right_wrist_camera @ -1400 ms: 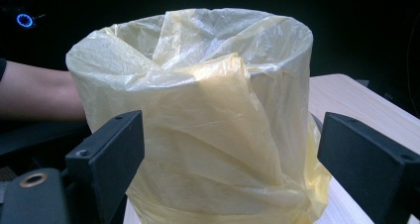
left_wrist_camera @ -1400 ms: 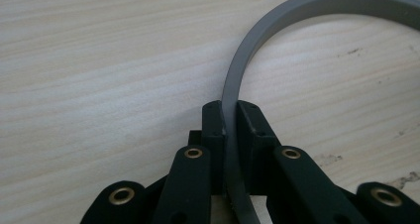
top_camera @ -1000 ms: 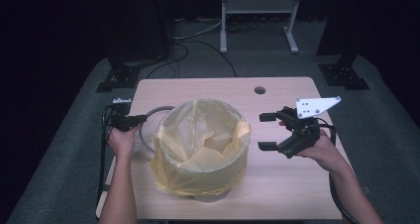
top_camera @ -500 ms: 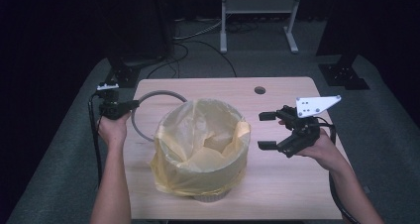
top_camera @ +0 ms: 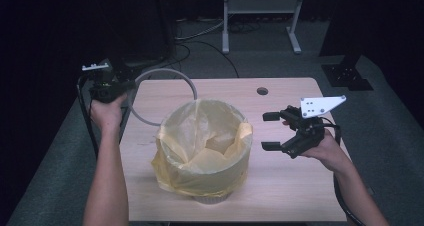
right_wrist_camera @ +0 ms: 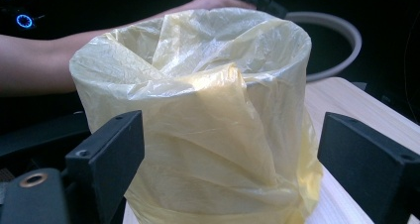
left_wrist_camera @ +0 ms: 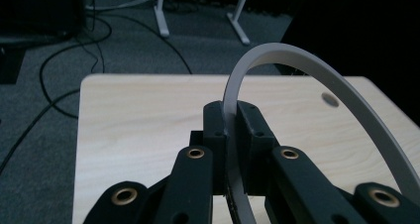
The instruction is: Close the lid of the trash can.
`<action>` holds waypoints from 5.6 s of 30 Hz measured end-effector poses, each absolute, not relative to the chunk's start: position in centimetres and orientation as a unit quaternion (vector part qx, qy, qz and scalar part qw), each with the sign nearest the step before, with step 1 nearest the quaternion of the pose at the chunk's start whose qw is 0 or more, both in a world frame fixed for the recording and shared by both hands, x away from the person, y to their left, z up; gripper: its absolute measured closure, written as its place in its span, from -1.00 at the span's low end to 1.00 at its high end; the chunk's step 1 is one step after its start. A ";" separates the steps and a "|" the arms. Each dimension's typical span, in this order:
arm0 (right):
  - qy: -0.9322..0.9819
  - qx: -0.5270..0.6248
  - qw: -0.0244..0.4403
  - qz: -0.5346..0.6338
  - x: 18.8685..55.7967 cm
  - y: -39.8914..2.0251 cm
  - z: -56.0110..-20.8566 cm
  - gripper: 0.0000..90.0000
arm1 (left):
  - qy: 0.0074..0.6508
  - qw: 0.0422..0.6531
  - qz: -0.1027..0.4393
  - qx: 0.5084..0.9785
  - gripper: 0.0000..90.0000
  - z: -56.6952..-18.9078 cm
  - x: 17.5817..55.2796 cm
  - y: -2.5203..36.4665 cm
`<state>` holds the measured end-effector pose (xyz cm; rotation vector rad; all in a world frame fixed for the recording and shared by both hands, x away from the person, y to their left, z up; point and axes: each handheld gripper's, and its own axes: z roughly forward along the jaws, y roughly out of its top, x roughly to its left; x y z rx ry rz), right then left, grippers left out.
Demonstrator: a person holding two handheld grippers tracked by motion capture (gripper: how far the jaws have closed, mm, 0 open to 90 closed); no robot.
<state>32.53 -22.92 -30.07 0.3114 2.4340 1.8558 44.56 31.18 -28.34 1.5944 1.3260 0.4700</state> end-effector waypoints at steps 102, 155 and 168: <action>0.792 0.097 0.043 0.601 33.3 -21.8 -27.2 -0.79 | 0.323 0.483 0.055 0.812 -0.34 -22.6 36.0 18.5; 0.785 0.162 0.080 0.593 33.8 -25.8 -27.3 -0.79 | 0.305 0.547 0.150 0.765 -1.00 -21.8 30.6 23.7; 0.781 0.201 0.109 0.581 32.1 -29.5 -28.9 -0.79 | 0.328 0.539 0.193 0.751 -1.00 -24.8 26.7 26.1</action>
